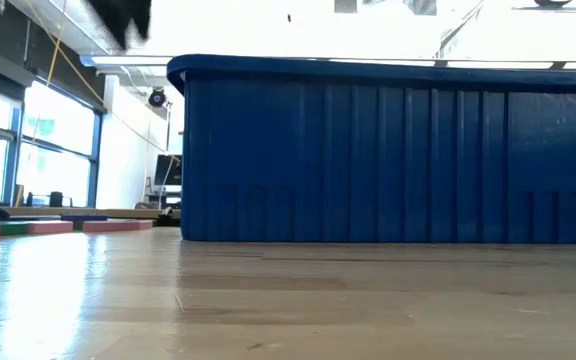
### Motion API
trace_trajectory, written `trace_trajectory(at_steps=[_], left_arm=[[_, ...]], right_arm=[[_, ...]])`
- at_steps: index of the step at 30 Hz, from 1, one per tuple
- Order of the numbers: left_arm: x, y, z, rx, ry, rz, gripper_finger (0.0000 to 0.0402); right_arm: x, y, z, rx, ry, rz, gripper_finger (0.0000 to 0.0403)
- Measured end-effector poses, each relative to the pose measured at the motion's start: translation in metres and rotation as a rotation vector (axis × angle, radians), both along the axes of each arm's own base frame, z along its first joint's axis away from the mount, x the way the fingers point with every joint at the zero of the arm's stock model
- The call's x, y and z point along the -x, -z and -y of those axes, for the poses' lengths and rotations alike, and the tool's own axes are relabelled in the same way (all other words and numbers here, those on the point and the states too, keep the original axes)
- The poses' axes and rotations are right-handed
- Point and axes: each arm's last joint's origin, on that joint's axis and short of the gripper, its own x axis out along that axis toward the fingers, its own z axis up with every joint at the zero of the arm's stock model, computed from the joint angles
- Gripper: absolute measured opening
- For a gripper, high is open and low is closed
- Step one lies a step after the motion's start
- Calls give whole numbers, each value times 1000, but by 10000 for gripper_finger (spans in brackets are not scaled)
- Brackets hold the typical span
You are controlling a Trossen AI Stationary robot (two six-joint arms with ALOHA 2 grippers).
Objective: Sort blocks
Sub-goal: Put the purple block into the blue bin with the other purple block
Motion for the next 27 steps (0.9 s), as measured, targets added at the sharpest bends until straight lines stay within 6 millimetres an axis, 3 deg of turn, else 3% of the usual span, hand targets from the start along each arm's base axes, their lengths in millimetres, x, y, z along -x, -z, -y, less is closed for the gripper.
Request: trace_trajectory(at_steps=[4, 7, 13, 18, 27], left_arm=[[14, 40, -6, 7, -103, -138, 230], [29, 58, -16, 3, -173, -202, 221], [61, 70, -47, -19, -304, -215, 212], [83, 79, -85, -16, -401, -178, 211], [86, 111, -156, 18, -396, -91, 211]], right_arm=[[0, 1, 0, 4, -1, -6, 169], [0, 1, 0, 5, 1, -10, 169], [0, 1, 1, 8, 11, -5, 169], [0, 0, 1, 18, 40, 8, 169], [0, 0, 1, 19, 40, 7, 169]])
